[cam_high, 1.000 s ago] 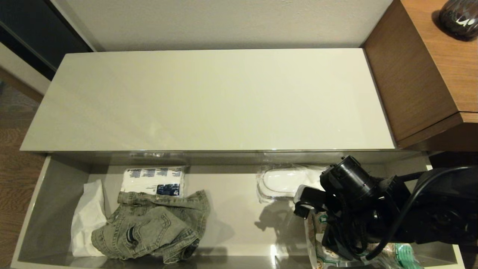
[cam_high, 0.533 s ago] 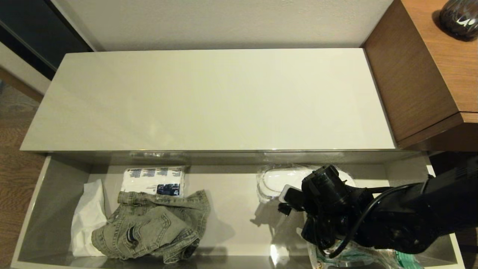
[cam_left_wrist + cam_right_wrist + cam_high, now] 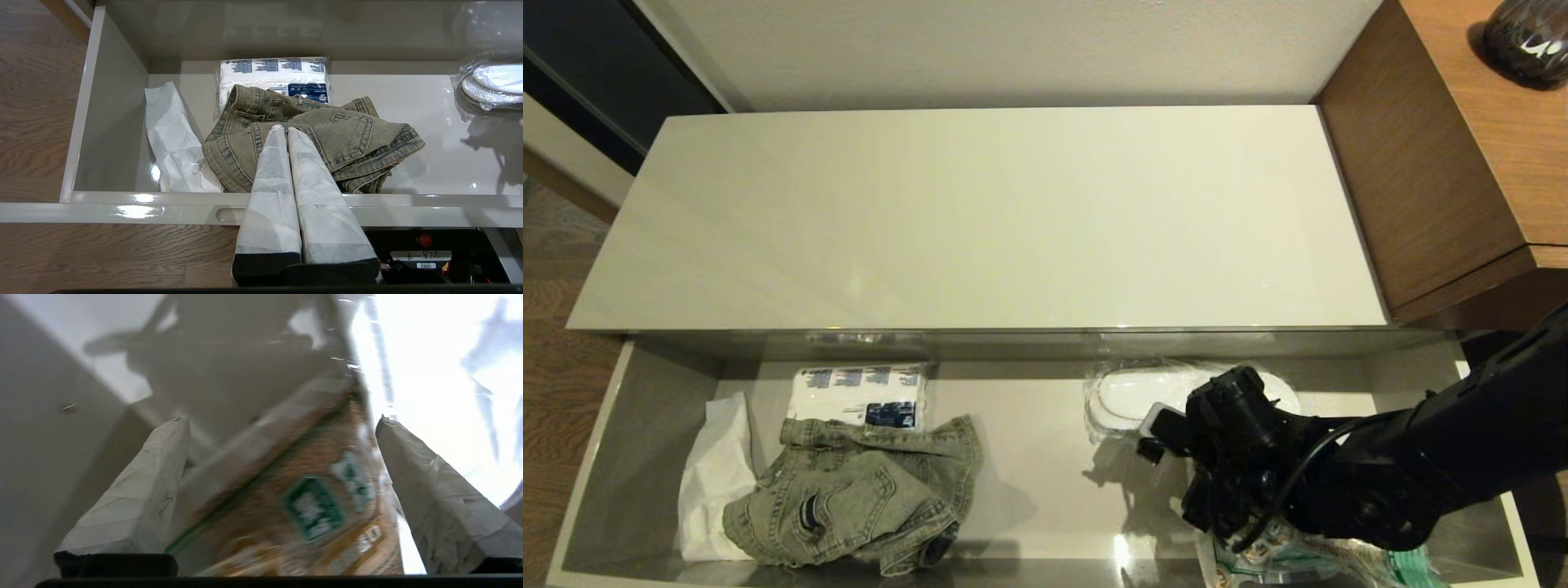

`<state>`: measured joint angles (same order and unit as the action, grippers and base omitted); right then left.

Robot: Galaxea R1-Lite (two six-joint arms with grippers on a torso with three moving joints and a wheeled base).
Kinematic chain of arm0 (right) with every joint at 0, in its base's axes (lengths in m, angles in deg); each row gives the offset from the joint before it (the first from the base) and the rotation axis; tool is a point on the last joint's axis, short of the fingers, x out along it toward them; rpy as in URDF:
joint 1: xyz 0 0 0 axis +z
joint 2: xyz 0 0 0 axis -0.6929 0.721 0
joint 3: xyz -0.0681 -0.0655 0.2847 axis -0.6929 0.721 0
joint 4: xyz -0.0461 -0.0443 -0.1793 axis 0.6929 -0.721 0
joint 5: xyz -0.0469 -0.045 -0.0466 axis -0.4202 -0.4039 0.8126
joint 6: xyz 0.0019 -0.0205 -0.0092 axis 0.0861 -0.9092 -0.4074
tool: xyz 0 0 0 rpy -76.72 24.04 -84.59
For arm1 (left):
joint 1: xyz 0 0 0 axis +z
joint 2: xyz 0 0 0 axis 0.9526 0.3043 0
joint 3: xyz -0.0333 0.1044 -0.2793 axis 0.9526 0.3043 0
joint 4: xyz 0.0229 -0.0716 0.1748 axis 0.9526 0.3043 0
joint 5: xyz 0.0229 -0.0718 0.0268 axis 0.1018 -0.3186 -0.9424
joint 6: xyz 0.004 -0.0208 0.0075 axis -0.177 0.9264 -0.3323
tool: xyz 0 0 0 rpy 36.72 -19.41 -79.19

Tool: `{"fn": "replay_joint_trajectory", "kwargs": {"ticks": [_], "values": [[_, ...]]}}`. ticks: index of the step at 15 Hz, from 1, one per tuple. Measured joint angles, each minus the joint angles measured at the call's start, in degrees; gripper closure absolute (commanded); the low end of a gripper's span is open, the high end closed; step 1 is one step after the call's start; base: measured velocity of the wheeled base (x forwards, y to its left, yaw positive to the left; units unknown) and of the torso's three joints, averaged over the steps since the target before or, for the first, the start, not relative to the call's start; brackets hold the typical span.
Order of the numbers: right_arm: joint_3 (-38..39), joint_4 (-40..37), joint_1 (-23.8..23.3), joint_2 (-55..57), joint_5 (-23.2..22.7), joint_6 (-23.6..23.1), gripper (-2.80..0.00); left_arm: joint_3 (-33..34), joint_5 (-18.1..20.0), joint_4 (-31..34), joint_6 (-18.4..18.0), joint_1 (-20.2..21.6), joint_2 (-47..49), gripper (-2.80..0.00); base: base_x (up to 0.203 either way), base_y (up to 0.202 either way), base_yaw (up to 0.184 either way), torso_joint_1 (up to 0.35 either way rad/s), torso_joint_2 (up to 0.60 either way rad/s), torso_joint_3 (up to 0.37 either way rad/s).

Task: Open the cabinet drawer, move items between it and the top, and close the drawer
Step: Take out the disposable slippers from the drawer

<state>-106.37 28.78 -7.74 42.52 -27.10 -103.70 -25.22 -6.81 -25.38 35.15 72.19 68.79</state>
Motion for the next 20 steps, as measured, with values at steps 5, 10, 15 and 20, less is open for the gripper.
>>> {"fn": "replay_joint_trajectory", "kwargs": {"ticks": [5,10,15,20], "values": [[3.3,8.1,-2.1,1.6,-0.6,0.1,-2.80,0.0,0.0,0.0,0.0,0.0,0.0,0.00,0.000,0.000,0.000,0.000,0.00,0.000],[4.5,10.6,-4.9,2.8,-3.1,0.2,-2.80,0.0,0.0,0.0,0.0,0.0,0.0,0.00,0.000,0.000,0.000,0.000,0.00,0.000],[5.7,11.5,-5.7,2.2,-3.1,0.2,-2.80,0.0,0.0,0.0,0.0,0.0,0.0,0.00,0.000,0.000,0.000,0.000,0.00,0.000],[5.9,11.5,-8.0,1.8,-4.1,0.0,-2.80,0.0,0.0,0.0,0.0,0.0,0.0,0.00,0.000,0.000,0.000,0.000,0.00,0.000]]}}
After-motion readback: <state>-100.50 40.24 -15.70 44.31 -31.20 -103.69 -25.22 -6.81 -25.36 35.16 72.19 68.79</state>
